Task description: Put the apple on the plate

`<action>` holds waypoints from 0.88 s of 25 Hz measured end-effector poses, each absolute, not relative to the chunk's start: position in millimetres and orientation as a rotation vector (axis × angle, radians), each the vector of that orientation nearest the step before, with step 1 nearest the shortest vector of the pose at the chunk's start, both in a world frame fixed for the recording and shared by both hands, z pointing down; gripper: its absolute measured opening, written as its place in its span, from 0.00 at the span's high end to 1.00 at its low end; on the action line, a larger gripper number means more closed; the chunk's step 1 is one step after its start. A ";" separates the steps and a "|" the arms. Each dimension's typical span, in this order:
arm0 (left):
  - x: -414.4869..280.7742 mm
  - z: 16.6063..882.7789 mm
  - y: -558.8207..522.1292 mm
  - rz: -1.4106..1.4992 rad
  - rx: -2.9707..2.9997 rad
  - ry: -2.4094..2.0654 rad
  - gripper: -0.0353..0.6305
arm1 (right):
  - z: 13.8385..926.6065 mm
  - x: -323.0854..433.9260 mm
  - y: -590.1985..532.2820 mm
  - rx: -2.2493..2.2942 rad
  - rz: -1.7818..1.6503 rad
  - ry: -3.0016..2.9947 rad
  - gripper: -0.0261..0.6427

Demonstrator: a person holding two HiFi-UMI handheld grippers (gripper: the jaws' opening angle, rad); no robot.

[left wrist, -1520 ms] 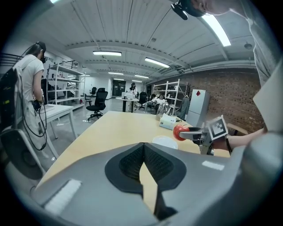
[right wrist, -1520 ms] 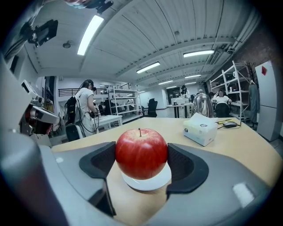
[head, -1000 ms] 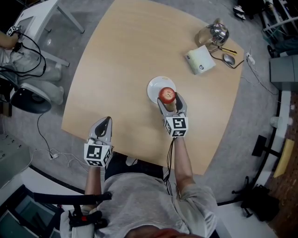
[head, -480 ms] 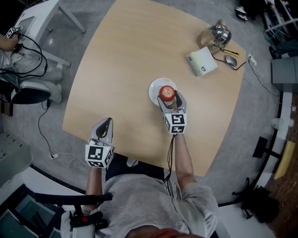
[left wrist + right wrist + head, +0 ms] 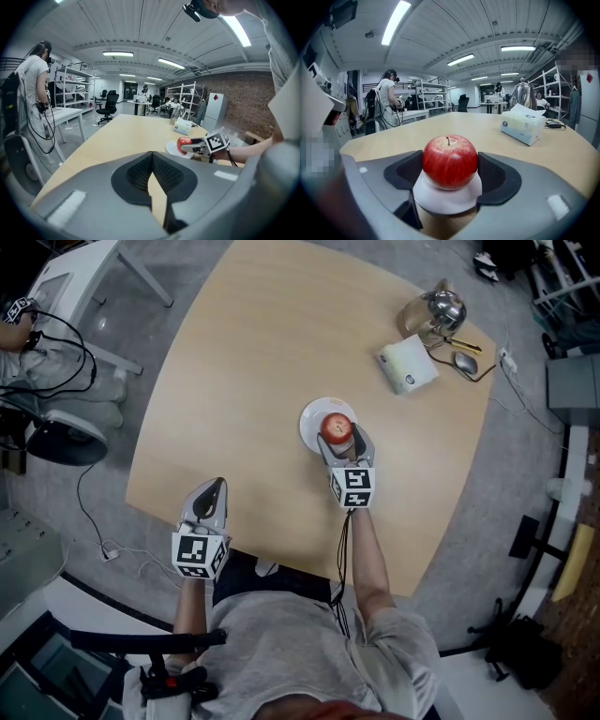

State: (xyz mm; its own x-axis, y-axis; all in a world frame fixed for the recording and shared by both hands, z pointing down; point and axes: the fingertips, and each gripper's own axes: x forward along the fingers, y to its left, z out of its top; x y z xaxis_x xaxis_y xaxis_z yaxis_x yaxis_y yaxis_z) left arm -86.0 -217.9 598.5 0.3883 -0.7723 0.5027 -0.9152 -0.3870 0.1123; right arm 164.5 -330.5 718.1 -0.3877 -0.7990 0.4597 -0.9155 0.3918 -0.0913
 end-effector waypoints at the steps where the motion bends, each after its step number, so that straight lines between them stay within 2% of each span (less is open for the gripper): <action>1: -86.0 598.5 -217.9 0.528 2.282 -1.461 0.92 | 718.7 164.4 -330.1 1.492 0.476 -2.312 0.40; 22: -81.7 592.1 -223.2 0.496 2.327 -1.453 0.92 | 715.5 172.7 -328.8 1.530 0.490 -2.276 0.38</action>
State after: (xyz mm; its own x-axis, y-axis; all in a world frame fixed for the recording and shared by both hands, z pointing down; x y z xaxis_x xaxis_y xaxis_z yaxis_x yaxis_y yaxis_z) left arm -81.7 -223.2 592.1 0.4119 -0.7814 0.4687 -0.9049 -0.4114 0.1094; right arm 172.7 -328.8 715.5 -0.3530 -0.8078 0.4720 -0.9305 0.3559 -0.0869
